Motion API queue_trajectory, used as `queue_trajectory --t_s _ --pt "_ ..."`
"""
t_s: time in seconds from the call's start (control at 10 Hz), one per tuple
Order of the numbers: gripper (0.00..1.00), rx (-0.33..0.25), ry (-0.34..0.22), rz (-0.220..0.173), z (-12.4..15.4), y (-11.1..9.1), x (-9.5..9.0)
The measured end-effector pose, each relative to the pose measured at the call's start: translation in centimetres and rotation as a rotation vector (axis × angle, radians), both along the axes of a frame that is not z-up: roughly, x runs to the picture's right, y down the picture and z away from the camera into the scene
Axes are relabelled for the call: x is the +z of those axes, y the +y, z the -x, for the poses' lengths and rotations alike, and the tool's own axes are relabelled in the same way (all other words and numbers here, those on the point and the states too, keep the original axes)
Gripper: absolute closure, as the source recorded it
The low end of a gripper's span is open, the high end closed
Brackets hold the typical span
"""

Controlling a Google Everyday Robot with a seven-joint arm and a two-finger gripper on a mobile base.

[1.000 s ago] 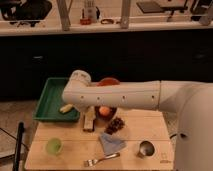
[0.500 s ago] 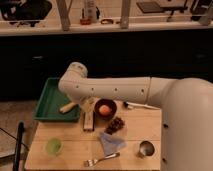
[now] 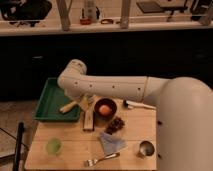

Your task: Place banana in plastic cup

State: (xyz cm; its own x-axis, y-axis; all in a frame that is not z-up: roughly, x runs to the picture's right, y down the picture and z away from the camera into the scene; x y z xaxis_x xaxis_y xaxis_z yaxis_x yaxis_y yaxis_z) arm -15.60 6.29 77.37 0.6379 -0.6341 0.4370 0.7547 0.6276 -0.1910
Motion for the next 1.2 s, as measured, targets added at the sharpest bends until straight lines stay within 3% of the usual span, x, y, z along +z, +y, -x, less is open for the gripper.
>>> queue_trajectory --t_s 0.7,1.2 --pt "0.20 0.012 -0.074 0.019 5.0 -1.4 1.2" --pt "0.20 0.037 -0.076 0.052 8.2 -1.2 2.1"
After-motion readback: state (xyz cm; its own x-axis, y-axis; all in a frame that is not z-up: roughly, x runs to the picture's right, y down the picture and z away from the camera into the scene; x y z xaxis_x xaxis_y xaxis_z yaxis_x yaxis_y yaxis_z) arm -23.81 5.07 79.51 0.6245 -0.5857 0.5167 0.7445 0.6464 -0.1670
